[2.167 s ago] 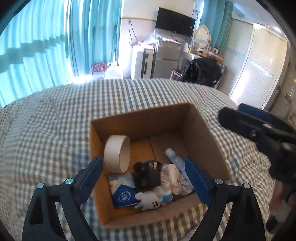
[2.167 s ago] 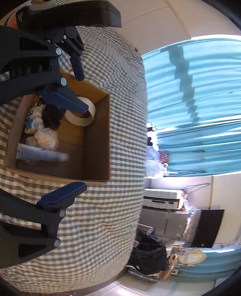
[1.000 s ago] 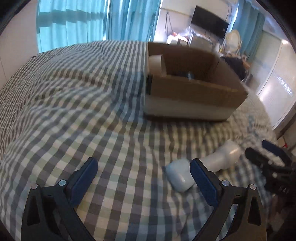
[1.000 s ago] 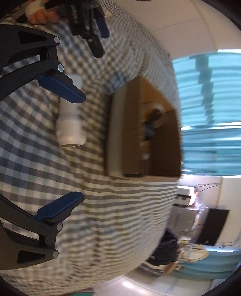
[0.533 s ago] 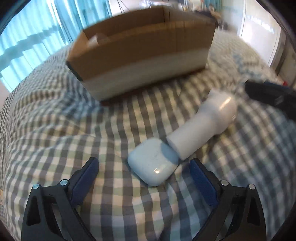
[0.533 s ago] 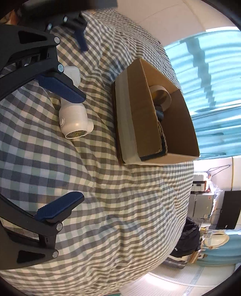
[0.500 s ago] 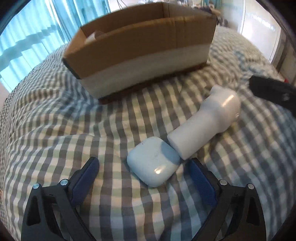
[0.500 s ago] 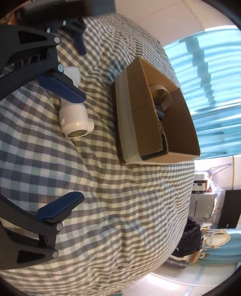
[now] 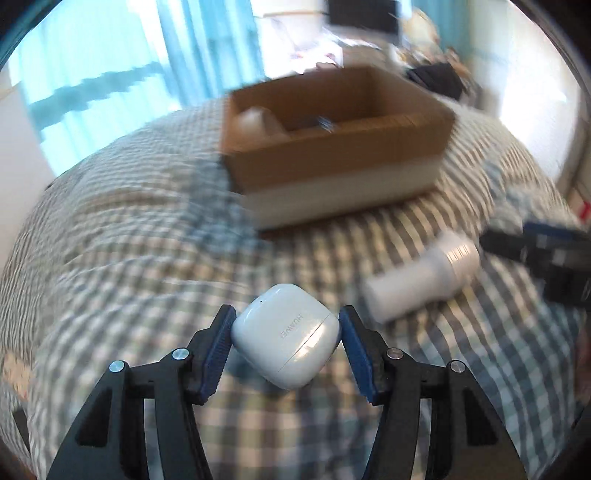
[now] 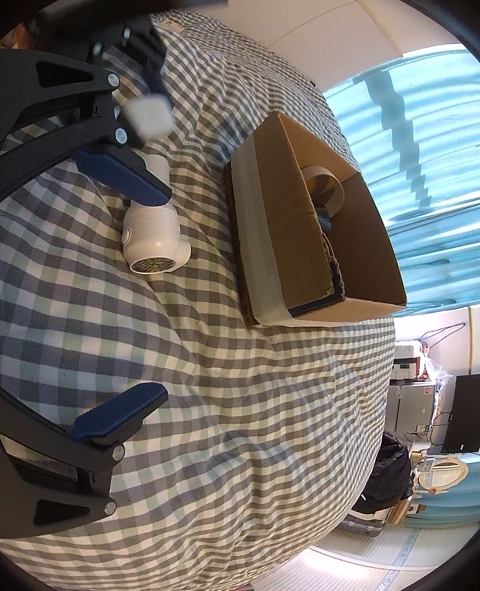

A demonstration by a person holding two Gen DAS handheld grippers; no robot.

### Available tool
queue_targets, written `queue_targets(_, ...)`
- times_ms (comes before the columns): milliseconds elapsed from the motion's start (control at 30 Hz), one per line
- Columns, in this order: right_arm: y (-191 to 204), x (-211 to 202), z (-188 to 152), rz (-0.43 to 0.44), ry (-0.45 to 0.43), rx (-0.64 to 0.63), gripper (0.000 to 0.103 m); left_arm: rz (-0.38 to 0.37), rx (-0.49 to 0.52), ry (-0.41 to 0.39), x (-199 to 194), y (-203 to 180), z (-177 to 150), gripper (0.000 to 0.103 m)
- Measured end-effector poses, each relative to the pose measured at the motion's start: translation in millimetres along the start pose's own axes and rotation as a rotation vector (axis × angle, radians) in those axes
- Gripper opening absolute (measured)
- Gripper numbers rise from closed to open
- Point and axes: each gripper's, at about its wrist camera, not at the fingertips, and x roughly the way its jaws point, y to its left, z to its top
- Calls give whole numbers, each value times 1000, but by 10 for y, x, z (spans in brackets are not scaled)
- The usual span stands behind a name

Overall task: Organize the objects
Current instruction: 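Grasp the white earbud case with the left tool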

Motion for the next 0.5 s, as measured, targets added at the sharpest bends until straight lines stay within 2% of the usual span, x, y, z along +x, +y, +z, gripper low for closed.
queue_targets(133,134,149,50,10,54,-30,97,5,-75,-7,1,221,-31,59)
queue_targets(333,294,541,87,40,152,-58,96,-10,-55,-2,4,209,-57,59)
queue_targets(500,336,632,54,96,197,-67,96,-32,-65,25,97,178,-54,59)
